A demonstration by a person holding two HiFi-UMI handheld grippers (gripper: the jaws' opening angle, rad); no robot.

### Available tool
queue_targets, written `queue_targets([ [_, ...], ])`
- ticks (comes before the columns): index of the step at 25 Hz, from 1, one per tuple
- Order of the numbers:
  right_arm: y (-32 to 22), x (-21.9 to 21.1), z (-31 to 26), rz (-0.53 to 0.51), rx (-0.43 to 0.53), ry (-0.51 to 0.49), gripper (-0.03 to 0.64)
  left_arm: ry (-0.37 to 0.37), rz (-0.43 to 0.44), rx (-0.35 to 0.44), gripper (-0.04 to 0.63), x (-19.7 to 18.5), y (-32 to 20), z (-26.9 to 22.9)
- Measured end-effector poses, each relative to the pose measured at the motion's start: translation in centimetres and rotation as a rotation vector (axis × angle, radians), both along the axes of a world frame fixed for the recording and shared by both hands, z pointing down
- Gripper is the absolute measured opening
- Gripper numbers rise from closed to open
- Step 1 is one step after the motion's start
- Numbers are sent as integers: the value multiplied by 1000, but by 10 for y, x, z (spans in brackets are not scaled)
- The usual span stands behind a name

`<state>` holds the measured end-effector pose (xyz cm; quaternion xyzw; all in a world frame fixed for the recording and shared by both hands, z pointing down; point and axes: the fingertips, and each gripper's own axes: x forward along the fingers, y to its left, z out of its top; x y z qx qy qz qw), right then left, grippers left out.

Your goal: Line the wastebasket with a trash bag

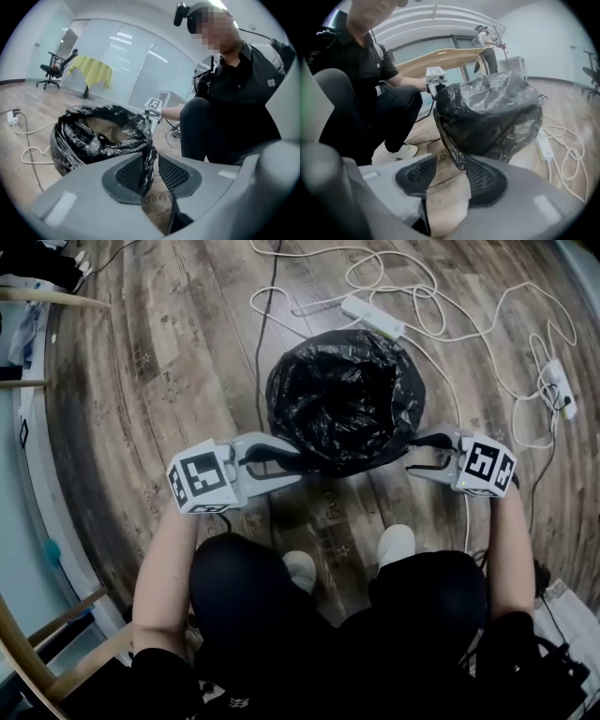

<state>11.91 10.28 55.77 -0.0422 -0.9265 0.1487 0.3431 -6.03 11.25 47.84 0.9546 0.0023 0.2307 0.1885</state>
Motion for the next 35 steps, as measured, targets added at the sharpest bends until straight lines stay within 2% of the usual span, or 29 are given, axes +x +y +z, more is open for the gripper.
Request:
queue_targets([
  [3, -10, 26, -18, 61, -18, -8, 189, 85, -83, 14, 135, -13, -13, -29],
  [5, -34, 38, -37, 178, 20, -58, 189, 167, -205, 42, 133, -26, -37, -52],
  [7, -69, 47, -57, 349, 83, -127, 189, 200, -372, 90, 133, -44, -72, -64],
  [9, -99, 51, -71, 492, 127, -185, 189, 165, -510, 120, 133, -60, -106, -59],
  [10, -108, 50, -76, 530, 146, -200, 189, 129, -547, 128, 135, -65, -118, -52],
  [12, -119, 43, -86, 548, 212, -213, 189, 65, -575, 155, 125, -65, -130, -39],
  [14, -124, 33, -99, 564, 282, -242, 189, 53, -595, 195, 81, -61, -134, -39],
  [15, -127, 29, -106, 595, 305, -264, 189, 75, -619, 210, 55, -59, -135, -46],
  [17, -137, 24, -117, 692, 325, -300, 183, 174, -699, 207, 14, -57, -138, -65],
  [19, -149, 24, -119, 801, 320, -315, 176, 272, -780, 192, 8, -57, -142, -78],
  [20, -152, 25, -119, 851, 314, -319, 170, 271, -809, 209, 8, -58, -144, -80],
  [22, -155, 26, -123, 910, 316, -324, 150, 197, -858, 286, 6, -61, -152, -82],
  [23, -155, 26, -128, 915, 330, -321, 116, 167, -879, 324, 6, -61, -158, -87],
  [24, -157, 25, -134, 909, 348, -312, 94, 157, -898, 351, 6, -60, -164, -96],
  [26, -163, 24, -150, 902, 370, -307, 80, 184, -930, 377, 6, -52, -174, -116],
  [28, -169, 25, -168, 947, 379, -333, 55, 200, -969, 412, 6, -44, -179, -127],
  [30, -168, 25, -176, 994, 403, -343, 29, 144, -1019, 471, 6, -45, -177, -116],
  [32, -160, 25, -172, 1002, 439, -319, 3, 62, -1032, 474, 6, -48, -175, -92],
  [35, -155, 32, -150, 991, 430, -273, 2, -1, -1023, 465, 6, -51, -186, -71],
])
